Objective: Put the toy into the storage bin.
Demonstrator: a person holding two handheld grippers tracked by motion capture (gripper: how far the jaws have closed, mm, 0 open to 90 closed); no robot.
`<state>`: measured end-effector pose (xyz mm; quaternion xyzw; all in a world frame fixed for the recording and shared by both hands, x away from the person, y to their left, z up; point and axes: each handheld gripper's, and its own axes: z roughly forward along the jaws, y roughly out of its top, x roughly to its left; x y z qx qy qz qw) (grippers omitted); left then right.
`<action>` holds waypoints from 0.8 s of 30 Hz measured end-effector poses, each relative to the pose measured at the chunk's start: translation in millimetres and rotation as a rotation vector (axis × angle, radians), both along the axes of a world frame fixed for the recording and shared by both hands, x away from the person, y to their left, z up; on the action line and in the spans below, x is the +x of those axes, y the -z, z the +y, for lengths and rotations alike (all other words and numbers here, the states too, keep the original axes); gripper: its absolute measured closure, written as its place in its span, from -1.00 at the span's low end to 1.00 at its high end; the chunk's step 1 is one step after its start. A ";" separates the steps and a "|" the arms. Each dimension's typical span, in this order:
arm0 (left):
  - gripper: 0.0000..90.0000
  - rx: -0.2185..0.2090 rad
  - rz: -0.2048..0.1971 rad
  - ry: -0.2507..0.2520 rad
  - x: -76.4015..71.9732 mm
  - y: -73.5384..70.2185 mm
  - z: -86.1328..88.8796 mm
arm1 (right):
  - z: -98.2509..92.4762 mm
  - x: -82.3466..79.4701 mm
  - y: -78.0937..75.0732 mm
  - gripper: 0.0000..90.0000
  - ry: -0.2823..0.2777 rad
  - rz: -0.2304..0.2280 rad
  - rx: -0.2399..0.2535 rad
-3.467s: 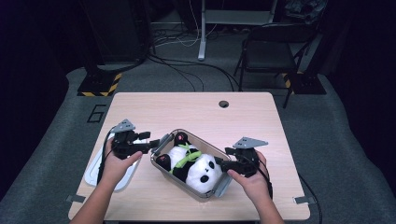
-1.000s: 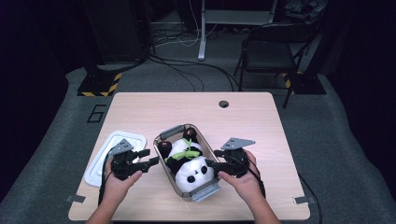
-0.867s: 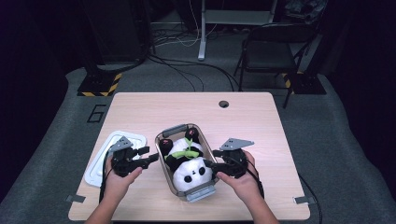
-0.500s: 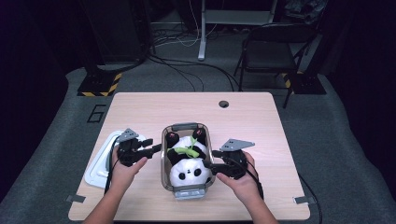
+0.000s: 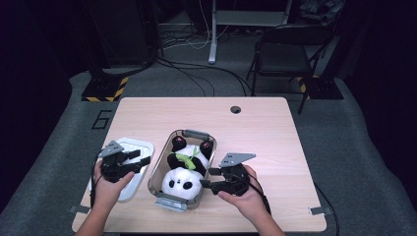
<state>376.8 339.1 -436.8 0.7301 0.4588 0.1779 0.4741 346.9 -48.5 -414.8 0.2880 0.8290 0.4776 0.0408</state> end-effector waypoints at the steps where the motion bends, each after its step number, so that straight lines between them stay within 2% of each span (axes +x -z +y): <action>1: -0.06 0.001 0.007 -0.028 0.0 2.3 9.6 | 1.2 -0.4 0.0 0.02 -0.002 -0.002 0.000; 5: -0.06 0.042 0.000 -0.103 2.5 11.3 32.5 | 5.7 0.3 0.1 0.02 -0.002 -0.026 0.000; 7: -0.06 0.040 0.031 -0.136 4.4 17.4 42.6 | 7.0 1.1 0.2 0.02 -0.002 -0.019 0.008; 8: -0.06 0.052 0.041 -0.149 5.1 20.9 47.3 | 7.4 1.3 0.1 0.02 -0.005 -0.015 0.008; 10: -0.06 0.078 0.042 -0.172 6.0 25.6 51.0 | 8.7 2.0 0.5 0.02 -0.014 -0.018 0.011; 12: -0.05 0.099 0.059 -0.180 6.7 28.5 54.5 | 9.4 2.3 0.7 0.00 -0.022 -0.016 0.013; 14: -0.05 0.106 0.063 -0.193 7.2 30.1 56.0 | 10.2 2.2 1.0 0.00 -0.025 -0.022 0.012; 18: -0.01 0.099 0.076 -0.210 8.0 32.2 58.4 | 11.5 1.0 1.1 -0.02 -0.025 -0.032 0.009; 24: 0.01 0.053 0.079 -0.230 9.9 33.3 67.2 | 12.1 0.0 1.5 -0.02 -0.018 -0.037 0.012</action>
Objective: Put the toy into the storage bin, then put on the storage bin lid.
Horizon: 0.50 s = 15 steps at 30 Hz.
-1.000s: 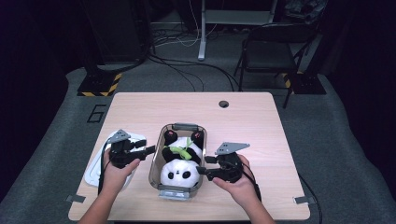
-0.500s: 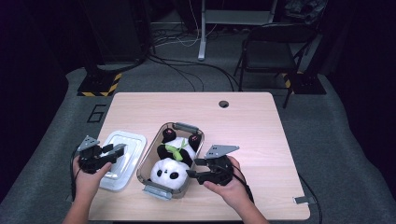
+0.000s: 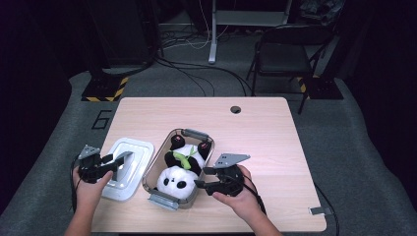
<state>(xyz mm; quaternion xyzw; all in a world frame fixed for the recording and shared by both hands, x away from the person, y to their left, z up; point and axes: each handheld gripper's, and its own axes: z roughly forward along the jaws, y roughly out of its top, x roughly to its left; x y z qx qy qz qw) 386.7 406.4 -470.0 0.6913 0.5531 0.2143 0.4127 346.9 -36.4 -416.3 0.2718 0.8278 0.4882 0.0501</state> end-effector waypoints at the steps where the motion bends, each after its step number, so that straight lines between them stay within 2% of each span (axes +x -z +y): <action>1: 0.00 -0.009 -0.003 -0.004 0.5 0.8 2.1 | 0.1 -0.2 0.0 -0.02 -0.001 -0.003 0.002; 4: -0.06 -0.021 0.012 -0.028 1.7 4.3 5.6 | -0.1 -0.7 0.2 -0.02 -0.005 -0.002 0.002; 7: -0.06 -0.007 0.020 -0.034 2.3 5.2 8.0 | -0.6 -0.6 0.9 -0.02 -0.003 -0.001 -0.002; 11: -0.06 0.001 0.005 -0.041 3.0 6.8 7.9 | -1.5 -1.0 1.1 -0.02 0.001 0.002 -0.001; 12: -0.06 0.008 0.014 -0.042 3.1 6.9 7.5 | -1.8 -1.2 0.9 -0.02 0.004 0.002 0.000; 13: -0.06 0.019 0.006 -0.048 3.7 8.0 6.2 | -2.2 -1.4 0.9 -0.02 0.005 0.003 0.000; 15: -0.06 0.028 0.016 -0.042 4.7 8.3 4.8 | -3.0 -0.9 1.2 -0.02 0.003 -0.001 -0.003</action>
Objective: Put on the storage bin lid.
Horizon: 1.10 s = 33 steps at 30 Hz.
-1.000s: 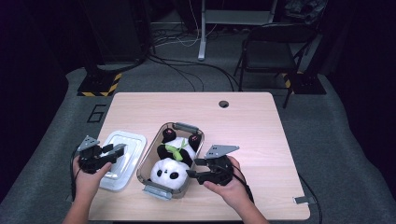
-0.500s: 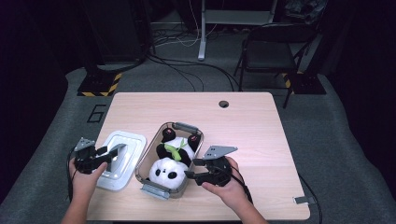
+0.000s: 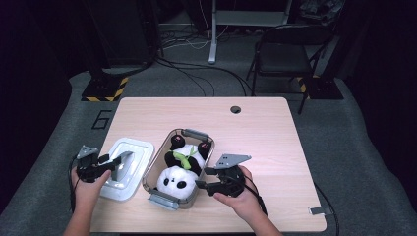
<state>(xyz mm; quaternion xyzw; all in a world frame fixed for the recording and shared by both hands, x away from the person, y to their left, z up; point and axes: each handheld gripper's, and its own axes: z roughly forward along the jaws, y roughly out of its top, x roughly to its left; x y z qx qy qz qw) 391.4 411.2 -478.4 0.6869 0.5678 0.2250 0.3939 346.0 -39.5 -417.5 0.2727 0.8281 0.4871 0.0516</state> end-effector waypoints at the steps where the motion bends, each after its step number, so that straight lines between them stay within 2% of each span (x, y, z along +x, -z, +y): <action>1: -0.06 0.012 -0.003 0.002 0.8 0.6 -1.1 | -0.4 0.0 0.0 -0.02 0.000 -0.001 0.001; 5: -0.06 0.027 -0.007 -0.002 2.8 3.7 -4.1 | -2.1 -0.4 -0.2 -0.02 0.003 -0.004 0.001; 10: -0.06 0.046 0.007 -0.006 3.8 7.2 -7.0 | -2.0 -1.1 0.0 -0.02 0.004 -0.007 -0.003; 15: -0.08 0.077 0.024 0.010 6.6 9.7 -12.0 | -2.3 -1.1 0.7 -0.02 0.005 -0.006 -0.007; 16: -0.08 0.082 0.018 0.006 7.6 11.0 -13.1 | -2.3 -1.0 1.1 -0.02 0.007 -0.004 -0.007; 18: -0.07 0.095 0.038 0.017 9.2 12.4 -14.9 | -2.3 -0.7 1.7 -0.02 0.004 -0.007 -0.009; 19: -0.02 0.096 0.027 0.012 10.0 14.0 -16.0 | -2.4 -1.1 1.8 -0.02 0.005 -0.007 -0.010; 23: 0.16 0.123 0.063 0.008 11.5 17.5 -17.4 | -3.8 -1.5 1.7 -0.02 0.009 -0.007 -0.008; 24: 0.20 0.121 0.057 0.000 11.3 19.0 -17.6 | -4.4 -1.5 1.6 -0.02 0.011 -0.006 -0.007; 28: 0.32 0.129 0.078 -0.010 11.1 21.9 -15.4 | -5.0 -1.9 1.5 -0.02 0.012 -0.006 -0.006; 33: 0.46 0.131 0.074 -0.018 10.5 21.3 -15.0 | -5.8 -1.6 1.5 -0.01 0.012 -0.018 -0.016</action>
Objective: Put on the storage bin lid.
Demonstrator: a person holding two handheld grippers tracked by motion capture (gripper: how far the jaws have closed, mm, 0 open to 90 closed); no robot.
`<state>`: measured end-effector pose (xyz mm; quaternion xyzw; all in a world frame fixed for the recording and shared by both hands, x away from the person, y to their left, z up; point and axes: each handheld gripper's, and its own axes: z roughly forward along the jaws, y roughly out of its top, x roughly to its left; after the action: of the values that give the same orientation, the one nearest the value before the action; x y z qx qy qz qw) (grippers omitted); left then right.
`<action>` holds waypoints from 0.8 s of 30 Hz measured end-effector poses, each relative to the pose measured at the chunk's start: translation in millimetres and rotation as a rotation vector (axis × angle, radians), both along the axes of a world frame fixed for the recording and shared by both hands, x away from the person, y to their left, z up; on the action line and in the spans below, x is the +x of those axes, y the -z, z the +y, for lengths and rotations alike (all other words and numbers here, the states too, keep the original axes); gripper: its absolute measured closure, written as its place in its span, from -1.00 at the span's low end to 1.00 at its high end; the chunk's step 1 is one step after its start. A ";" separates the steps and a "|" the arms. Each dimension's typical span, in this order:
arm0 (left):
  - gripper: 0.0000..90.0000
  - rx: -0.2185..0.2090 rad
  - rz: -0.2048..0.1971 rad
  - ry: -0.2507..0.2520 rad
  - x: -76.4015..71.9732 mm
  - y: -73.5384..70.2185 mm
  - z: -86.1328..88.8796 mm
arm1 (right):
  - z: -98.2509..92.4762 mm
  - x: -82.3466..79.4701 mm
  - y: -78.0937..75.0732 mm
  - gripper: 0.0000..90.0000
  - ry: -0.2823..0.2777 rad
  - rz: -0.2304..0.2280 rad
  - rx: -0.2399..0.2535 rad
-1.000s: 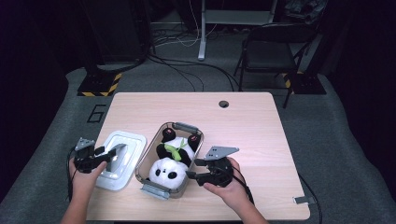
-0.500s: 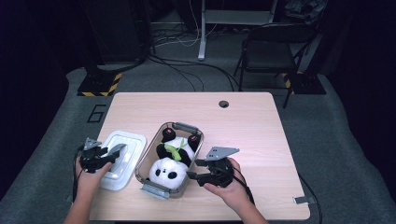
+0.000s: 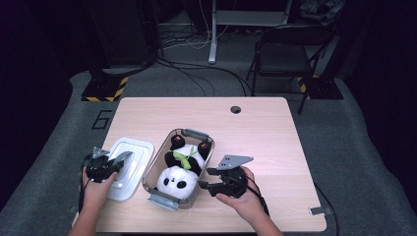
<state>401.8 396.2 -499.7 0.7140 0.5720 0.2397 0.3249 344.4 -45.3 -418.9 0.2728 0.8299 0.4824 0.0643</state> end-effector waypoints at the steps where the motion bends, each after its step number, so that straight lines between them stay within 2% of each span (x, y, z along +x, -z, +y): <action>1: 0.47 0.000 0.005 0.002 -0.1 -0.7 0.7 | -0.8 0.0 -0.3 -0.01 0.003 -0.001 -0.004; 8: 0.48 -0.007 -0.007 -0.001 -1.3 -5.8 2.8 | -8.1 3.3 -0.7 0.01 0.027 -0.011 -0.017; 11: 0.48 -0.013 -0.014 0.005 -2.7 -9.8 3.8 | -10.4 5.9 2.5 0.02 0.040 0.000 -0.023; 14: 0.48 -0.027 -0.022 0.013 -5.7 -16.5 3.7 | -10.6 7.4 6.1 0.02 0.046 0.012 -0.028; 24: 0.48 -0.074 -0.046 0.037 -17.8 -45.5 4.6 | -2.9 7.2 7.3 0.02 0.032 -0.008 -0.028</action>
<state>384.0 400.8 -454.1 0.7061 0.5596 0.2287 0.3687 351.6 -48.2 -426.2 0.2834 0.8317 0.4709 0.0792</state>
